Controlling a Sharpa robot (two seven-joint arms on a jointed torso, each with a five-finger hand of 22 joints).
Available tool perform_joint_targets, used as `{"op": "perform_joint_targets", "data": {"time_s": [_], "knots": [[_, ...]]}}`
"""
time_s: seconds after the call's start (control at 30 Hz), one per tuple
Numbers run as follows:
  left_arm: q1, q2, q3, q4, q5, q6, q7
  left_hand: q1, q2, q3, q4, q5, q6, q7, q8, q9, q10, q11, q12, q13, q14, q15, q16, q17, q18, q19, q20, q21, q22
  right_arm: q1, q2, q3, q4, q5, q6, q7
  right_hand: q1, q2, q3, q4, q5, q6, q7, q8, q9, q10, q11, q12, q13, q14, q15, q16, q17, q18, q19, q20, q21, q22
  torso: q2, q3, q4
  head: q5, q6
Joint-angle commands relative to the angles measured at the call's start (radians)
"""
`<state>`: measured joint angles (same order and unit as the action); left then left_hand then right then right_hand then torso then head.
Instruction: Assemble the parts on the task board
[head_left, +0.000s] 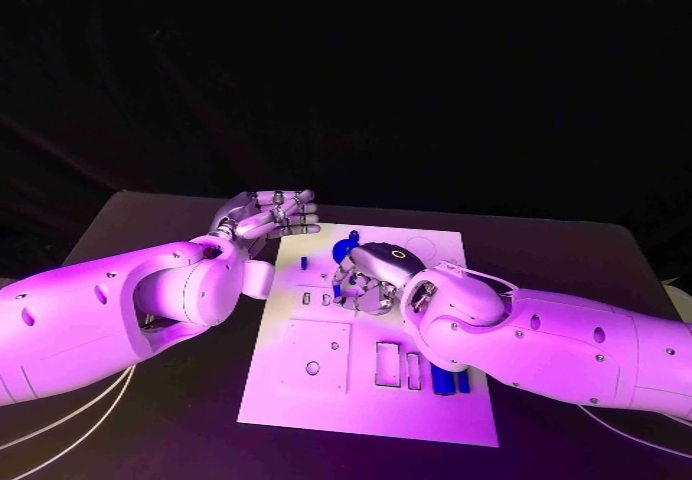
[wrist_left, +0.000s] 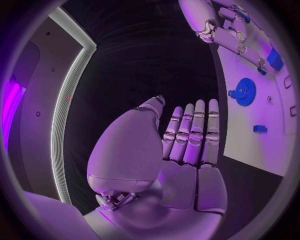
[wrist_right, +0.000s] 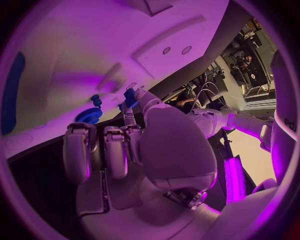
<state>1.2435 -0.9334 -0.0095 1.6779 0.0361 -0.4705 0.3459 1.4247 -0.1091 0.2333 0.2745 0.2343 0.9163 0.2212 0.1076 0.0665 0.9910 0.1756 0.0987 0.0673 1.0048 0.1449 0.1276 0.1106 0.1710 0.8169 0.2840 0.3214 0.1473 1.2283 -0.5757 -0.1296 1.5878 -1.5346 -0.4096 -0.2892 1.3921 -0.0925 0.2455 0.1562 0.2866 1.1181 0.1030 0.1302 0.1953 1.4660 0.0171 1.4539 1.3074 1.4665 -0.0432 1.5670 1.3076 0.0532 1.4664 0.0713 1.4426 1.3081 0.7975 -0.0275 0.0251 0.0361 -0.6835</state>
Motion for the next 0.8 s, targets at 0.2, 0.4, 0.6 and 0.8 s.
{"op": "perform_joint_targets", "data": {"time_s": [0.2, 0.4, 0.6, 0.8], "knots": [[0.001, 0.000, 0.001, 0.003, 0.002, 0.020, 0.005, 0.012, 0.001, 0.001, -0.003, -0.003, 0.002, 0.002, -0.004, 0.000, 0.005, 0.005, -0.004, 0.000, 0.007, 0.001, -0.004, 0.001, 0.011, 0.002, -0.003, 0.004, 0.000, -0.012, 0.008, -0.002, -0.008, -0.059, 0.039, -0.037, -0.009, 0.001, -0.001, 0.005, 0.006, 0.003, -0.006, 0.003, 0.030, 0.023, 0.002, 0.000, 0.157, 0.104, -0.003, 0.004, 0.263, -0.017, 0.019, -0.008, 0.001, 0.147, 0.000, 0.0003, 0.0000, 0.004, -0.006], [0.001, 0.000, 0.001, 0.004, 0.002, 0.021, 0.004, 0.012, 0.001, 0.001, -0.003, -0.003, 0.002, 0.002, -0.004, 0.000, 0.005, 0.005, -0.004, 0.000, 0.007, 0.001, -0.004, 0.001, 0.011, 0.002, -0.003, 0.004, 0.000, -0.017, 0.010, -0.002, -0.011, -0.065, 0.041, -0.040, -0.012, -0.001, -0.002, 0.006, 0.007, 0.003, -0.006, 0.003, 0.030, 0.023, 0.002, 0.000, 0.157, 0.104, -0.003, 0.004, 0.263, -0.017, 0.019, -0.007, 0.000, 0.146, 0.000, 0.0003, -0.0001, 0.005, -0.010], [0.001, 0.000, 0.001, 0.003, 0.002, 0.022, 0.003, 0.012, 0.001, 0.001, -0.003, -0.003, 0.002, 0.002, -0.004, 0.000, 0.005, 0.005, -0.004, 0.000, 0.007, 0.001, -0.004, 0.001, 0.011, 0.002, -0.003, 0.004, 0.000, -0.020, 0.013, -0.003, -0.014, -0.068, 0.043, -0.042, -0.015, -0.003, -0.003, 0.006, 0.007, 0.003, -0.006, 0.003, 0.031, 0.023, 0.002, 0.000, 0.157, 0.104, -0.003, 0.004, 0.263, -0.017, 0.019, -0.007, 0.000, 0.146, 0.000, -0.0003, 0.0012, 0.004, -0.011], [0.001, 0.000, 0.001, 0.003, 0.002, 0.023, 0.002, 0.012, 0.001, 0.001, -0.003, -0.003, 0.002, 0.002, -0.004, 0.000, 0.005, 0.005, -0.004, 0.000, 0.007, 0.001, -0.004, 0.001, 0.011, 0.002, -0.003, 0.004, 0.000, -0.023, 0.016, -0.003, -0.017, -0.068, 0.045, -0.043, -0.017, -0.004, -0.004, 0.007, 0.008, 0.002, -0.006, 0.003, 0.031, 0.023, 0.002, -0.001, 0.157, 0.104, -0.002, 0.004, 0.263, -0.017, 0.018, -0.007, -0.002, 0.145, -0.001, -0.0004, 0.0005, 0.003, -0.012]]}}
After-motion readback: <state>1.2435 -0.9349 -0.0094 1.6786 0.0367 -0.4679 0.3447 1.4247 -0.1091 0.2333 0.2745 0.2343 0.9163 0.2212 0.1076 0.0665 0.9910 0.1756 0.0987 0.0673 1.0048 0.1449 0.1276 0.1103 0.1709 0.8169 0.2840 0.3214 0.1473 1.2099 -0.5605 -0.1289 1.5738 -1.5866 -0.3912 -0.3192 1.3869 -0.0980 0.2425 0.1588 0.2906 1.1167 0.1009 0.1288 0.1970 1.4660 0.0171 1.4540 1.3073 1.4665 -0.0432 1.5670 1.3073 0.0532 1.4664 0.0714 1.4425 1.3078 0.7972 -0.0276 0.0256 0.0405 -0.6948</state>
